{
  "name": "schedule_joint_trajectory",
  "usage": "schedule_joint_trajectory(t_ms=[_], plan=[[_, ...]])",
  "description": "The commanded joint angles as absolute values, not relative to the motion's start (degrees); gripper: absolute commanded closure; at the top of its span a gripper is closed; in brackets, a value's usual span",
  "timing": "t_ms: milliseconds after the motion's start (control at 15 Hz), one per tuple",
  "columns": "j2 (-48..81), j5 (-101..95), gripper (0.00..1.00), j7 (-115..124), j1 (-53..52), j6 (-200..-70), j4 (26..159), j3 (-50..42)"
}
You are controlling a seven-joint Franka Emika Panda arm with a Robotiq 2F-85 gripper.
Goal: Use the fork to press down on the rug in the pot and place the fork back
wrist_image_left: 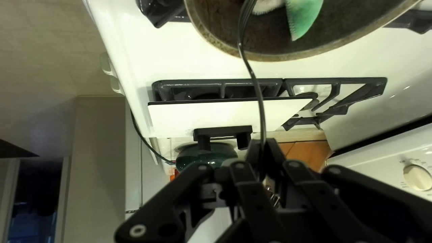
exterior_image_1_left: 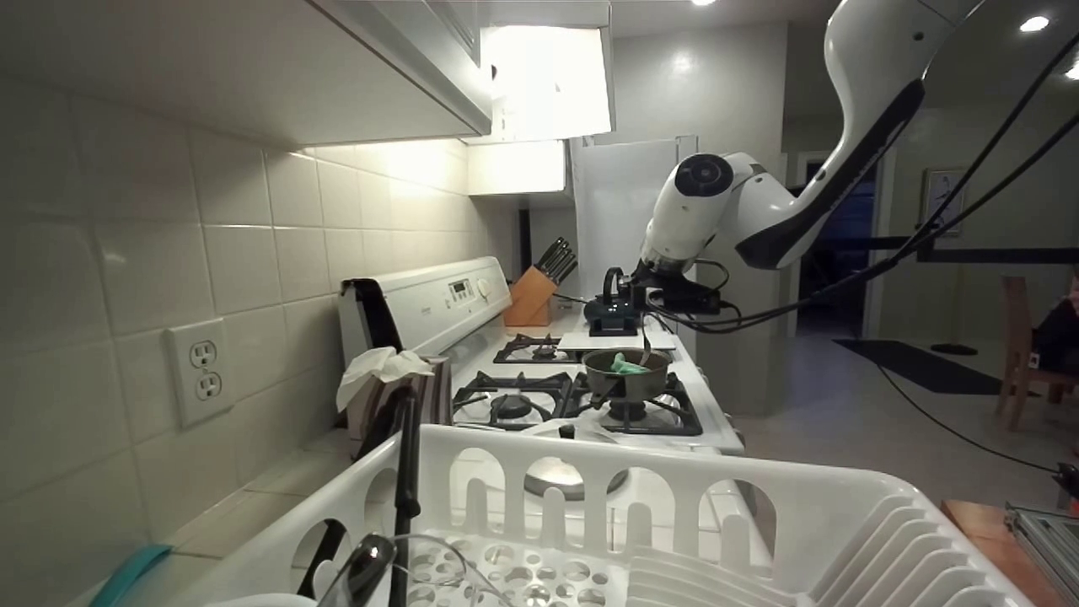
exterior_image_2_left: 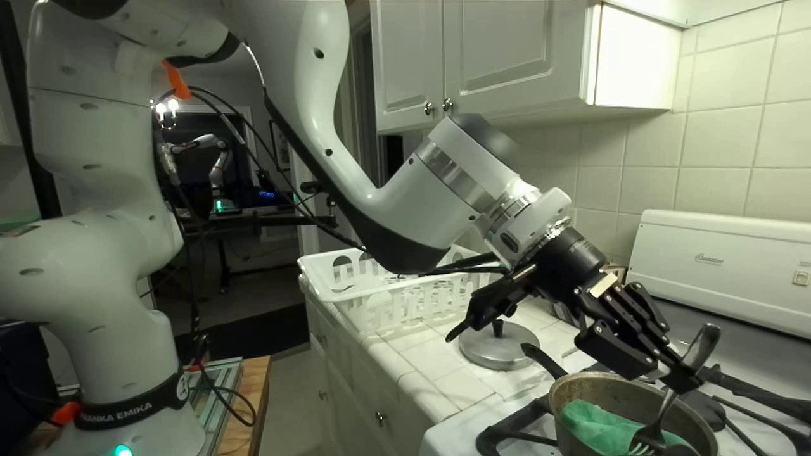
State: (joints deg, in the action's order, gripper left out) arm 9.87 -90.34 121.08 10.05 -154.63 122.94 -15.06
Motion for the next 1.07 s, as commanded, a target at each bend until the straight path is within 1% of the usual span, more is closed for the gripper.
schedule_joint_trajectory(t_ms=[0,400,467,1000], plan=[[15.1,-86.1,0.98,119.5,10.0,-152.9,117.5,-14.6],[21.7,-80.1,0.98,115.7,9.8,-150.9,112.0,-13.3],[22.0,-80.1,0.98,114.9,10.7,-150.0,111.2,-12.1],[15.7,-79.9,0.98,113.2,8.5,-141.7,114.5,-9.6]])
